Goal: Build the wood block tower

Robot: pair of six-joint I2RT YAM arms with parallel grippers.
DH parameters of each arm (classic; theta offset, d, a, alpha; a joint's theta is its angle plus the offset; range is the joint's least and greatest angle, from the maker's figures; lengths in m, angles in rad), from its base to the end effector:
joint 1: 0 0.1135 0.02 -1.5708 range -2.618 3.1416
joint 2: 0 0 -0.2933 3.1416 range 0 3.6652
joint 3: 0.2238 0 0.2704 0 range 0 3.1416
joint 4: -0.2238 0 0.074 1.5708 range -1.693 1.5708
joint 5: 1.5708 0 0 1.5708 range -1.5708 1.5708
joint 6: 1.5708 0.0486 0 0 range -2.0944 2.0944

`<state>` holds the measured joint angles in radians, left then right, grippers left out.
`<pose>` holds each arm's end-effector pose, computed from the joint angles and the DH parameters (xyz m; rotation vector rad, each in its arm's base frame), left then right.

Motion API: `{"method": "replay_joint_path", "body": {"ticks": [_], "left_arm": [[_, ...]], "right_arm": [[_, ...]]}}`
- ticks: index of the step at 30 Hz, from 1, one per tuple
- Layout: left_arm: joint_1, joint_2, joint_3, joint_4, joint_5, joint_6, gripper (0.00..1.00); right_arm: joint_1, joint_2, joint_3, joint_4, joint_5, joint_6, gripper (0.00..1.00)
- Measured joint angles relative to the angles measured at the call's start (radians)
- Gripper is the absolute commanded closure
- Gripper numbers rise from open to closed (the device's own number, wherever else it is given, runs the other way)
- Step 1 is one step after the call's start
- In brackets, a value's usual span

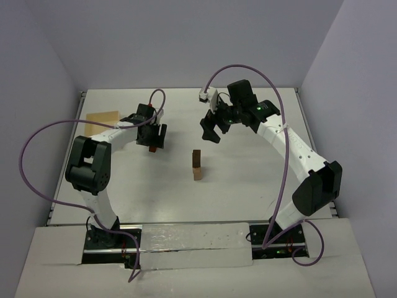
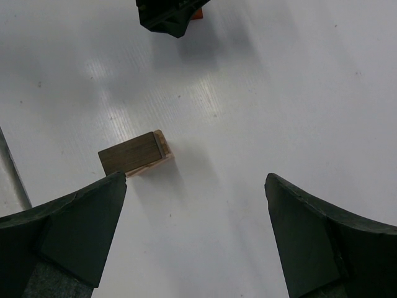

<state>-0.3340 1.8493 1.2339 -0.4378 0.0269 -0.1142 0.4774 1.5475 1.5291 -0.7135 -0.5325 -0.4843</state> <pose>0.3881 -0.1360 0.1858 0.2985 2.6195 -0.1897 0.3120 0.1892 0.3844 -1.2750 1.8563 0.6062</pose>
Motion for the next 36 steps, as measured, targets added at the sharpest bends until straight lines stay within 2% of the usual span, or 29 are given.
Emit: {"method": "replay_joint_path", "body": {"ticks": [2, 4, 6, 7, 9, 13, 14, 15, 17, 25, 31, 36], "left_arm": [[0.000, 0.012, 0.000, 0.003, -0.008, 0.003, 0.26], [0.000, 0.018, 0.000, 0.004, -0.025, 0.007, 0.31], [0.000, 0.019, 0.000, 0.009, -0.038, 0.010, 0.39], [0.000, 0.019, 0.000, 0.011, -0.044, 0.013, 0.40], [0.000, 0.019, 0.000, 0.018, -0.054, 0.014, 0.50], [-0.001, 0.019, -0.001, 0.027, -0.070, 0.017, 0.78], [-0.001, 0.019, -0.002, 0.027, -0.071, 0.015, 0.92], [-0.002, 0.019, -0.002, 0.028, -0.073, 0.012, 0.96], [-0.003, 0.019, -0.002, 0.028, -0.076, -0.001, 1.00], [-0.016, 0.000, -0.001, -0.013, -0.092, -0.103, 1.00], [-0.025, -0.128, 0.064, -0.178, -0.151, -0.263, 1.00], [-0.030, -0.264, 0.120, -0.256, -0.118, -0.324, 1.00]], "right_arm": [[0.000, 0.000, 0.000, 0.001, 0.002, 0.000, 0.00], [0.000, 0.000, 0.000, 0.003, 0.004, 0.000, 0.00], [0.000, 0.000, 0.000, 0.003, 0.007, 0.000, 0.00], [0.000, 0.000, 0.000, 0.003, 0.009, 0.000, 0.00], [0.000, 0.000, -0.001, 0.004, 0.011, -0.001, 0.00], [0.000, -0.001, -0.012, 0.010, 0.016, -0.003, 0.00], [0.000, -0.001, -0.015, 0.011, 0.017, -0.003, 0.00], [0.000, -0.001, -0.016, 0.013, 0.020, -0.002, 0.00], [0.000, -0.002, -0.017, 0.019, 0.027, -0.002, 0.00], [0.000, -0.025, -0.032, 0.043, 0.056, 0.005, 0.00], [0.000, -0.062, -0.074, 0.058, 0.079, 0.016, 0.00], [-0.002, -0.082, -0.108, 0.072, 0.096, 0.024, 0.00]]}}
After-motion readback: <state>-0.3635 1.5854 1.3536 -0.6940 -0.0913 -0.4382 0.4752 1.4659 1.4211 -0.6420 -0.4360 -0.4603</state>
